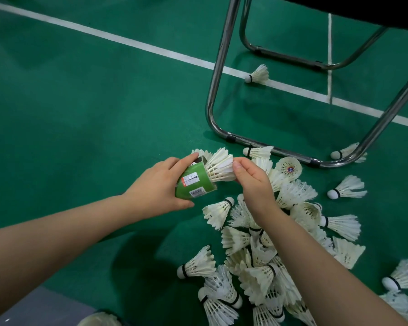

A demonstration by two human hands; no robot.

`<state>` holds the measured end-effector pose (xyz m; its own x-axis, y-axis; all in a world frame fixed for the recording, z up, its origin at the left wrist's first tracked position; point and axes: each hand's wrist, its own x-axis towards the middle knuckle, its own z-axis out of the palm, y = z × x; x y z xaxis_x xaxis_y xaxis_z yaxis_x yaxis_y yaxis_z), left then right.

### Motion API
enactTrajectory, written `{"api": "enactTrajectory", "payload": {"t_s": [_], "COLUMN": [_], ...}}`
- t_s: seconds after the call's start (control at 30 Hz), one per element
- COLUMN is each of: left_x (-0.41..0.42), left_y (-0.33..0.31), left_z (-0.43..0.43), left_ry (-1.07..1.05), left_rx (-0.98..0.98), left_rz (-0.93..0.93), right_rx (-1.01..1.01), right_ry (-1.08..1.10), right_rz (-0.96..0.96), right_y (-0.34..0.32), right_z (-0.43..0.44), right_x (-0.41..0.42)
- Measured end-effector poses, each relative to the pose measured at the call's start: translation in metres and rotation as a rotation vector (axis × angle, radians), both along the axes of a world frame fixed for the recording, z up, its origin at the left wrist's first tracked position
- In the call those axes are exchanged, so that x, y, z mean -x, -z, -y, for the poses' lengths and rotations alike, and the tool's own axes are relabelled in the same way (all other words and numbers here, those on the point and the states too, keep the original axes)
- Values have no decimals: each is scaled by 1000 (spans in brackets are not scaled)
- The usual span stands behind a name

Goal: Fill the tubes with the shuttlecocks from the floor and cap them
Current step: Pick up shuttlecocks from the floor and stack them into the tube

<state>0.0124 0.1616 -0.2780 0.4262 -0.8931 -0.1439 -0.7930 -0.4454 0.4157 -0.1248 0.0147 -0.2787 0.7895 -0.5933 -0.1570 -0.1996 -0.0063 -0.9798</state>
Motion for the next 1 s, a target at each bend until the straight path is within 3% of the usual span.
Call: {"api": "enactTrajectory", "payload": {"t_s": [0.17, 0.4, 0.5, 0.63, 0.7, 0.83, 1.0], "left_x": [6, 13, 14, 2, -2, -4, 3], "left_y": [-1, 9, 15, 15, 15, 21, 31], "left_z": [-1, -2, 8, 33, 44, 65, 82], "left_ry": [20, 129, 172, 124, 112, 118, 132], "left_rx": [7, -53, -85, -45, -32, -35, -54], "left_rz": [-1, 2, -3, 10, 11, -15, -1], "right_rx": [80, -294, -332, -178, 10, 335, 287], "right_ry": [-282, -565, -634, -142, 83, 169, 251], "right_rz": [-132, -278, -296, -287, -342, -679, -730], "right_y": [5, 10, 12, 15, 17, 29, 47], "right_z": [-18, -20, -14, 17, 49, 117, 160], "right_x": [1, -8, -10, -21, -25, -24, -32]}}
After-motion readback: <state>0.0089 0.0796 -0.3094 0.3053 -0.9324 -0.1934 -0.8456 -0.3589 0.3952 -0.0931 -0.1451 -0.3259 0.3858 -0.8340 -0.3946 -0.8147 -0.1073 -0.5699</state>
